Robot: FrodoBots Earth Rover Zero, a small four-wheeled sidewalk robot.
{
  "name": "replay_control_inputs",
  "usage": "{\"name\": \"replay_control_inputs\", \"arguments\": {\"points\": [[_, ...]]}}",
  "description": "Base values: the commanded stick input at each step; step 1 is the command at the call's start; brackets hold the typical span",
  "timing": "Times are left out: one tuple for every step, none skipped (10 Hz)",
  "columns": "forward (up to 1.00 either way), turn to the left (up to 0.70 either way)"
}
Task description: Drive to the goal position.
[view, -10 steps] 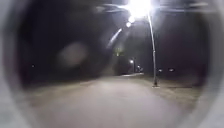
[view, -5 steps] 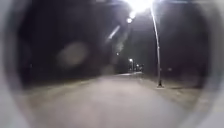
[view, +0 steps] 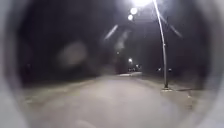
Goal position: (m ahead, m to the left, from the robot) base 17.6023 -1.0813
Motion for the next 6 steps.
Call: {"name": "replay_control_inputs", "arguments": {"points": [[1.0,-0.14],[1.0,-0.14],[1.0,-0.13],[1.0,-0.11],[1.0,-0.07],[1.0,-0.07]]}}
